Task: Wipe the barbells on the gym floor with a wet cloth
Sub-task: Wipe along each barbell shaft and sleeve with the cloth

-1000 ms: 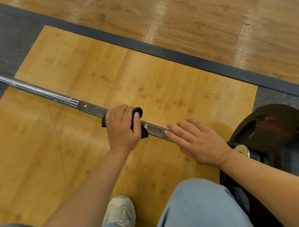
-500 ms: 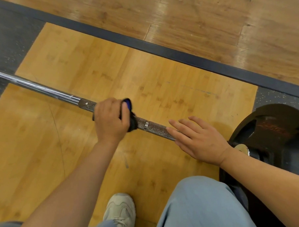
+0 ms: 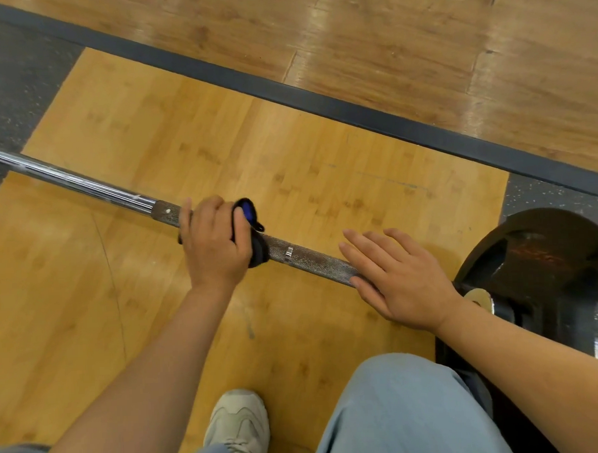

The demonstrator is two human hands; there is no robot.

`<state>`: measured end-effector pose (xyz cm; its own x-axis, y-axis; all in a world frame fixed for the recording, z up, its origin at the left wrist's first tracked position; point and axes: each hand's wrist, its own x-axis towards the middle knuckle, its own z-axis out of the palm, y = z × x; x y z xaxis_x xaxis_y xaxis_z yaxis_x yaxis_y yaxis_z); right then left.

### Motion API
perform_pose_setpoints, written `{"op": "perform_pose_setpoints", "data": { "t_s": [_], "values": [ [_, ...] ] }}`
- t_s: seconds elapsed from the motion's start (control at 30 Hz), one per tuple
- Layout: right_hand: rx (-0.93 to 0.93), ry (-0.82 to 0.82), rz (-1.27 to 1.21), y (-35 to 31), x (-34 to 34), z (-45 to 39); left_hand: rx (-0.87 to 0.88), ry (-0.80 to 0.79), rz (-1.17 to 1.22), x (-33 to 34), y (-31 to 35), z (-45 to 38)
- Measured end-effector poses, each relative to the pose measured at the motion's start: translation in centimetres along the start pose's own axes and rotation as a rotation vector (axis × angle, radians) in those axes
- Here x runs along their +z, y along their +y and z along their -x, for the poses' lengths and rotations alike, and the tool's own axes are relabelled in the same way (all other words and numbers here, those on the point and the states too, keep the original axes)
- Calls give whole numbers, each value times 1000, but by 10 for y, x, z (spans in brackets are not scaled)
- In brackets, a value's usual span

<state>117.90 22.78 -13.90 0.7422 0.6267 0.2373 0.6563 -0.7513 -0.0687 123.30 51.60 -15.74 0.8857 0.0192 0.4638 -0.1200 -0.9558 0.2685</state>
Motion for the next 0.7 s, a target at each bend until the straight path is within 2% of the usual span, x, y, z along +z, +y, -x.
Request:
{"op": "perform_pose_setpoints", "data": {
  "t_s": [0.07,0.13,0.27,0.4,0.47,0.53,0.63,0.7],
  "values": [
    [9,5,-5,0,0,0,-125,18,-23,1,-2,-3],
    [25,9,-14,1,0,0,-124,43,44,3,17,5],
    [55,11,-32,0,0,2,5,-34,138,0,63,32],
    [78,16,-48,1,0,2,170,-86,60,-4,39,23],
    [89,18,-49,0,0,2,79,-77,20,-6,16,13],
    [85,21,-50,0,0,2,-114,-36,-34,-7,0,4],
    [68,19,-52,1,1,1,-282,-40,14,-2,20,8],
    [57,10,-52,1,1,0,-288,-104,90,-2,50,21]
  ]
}}
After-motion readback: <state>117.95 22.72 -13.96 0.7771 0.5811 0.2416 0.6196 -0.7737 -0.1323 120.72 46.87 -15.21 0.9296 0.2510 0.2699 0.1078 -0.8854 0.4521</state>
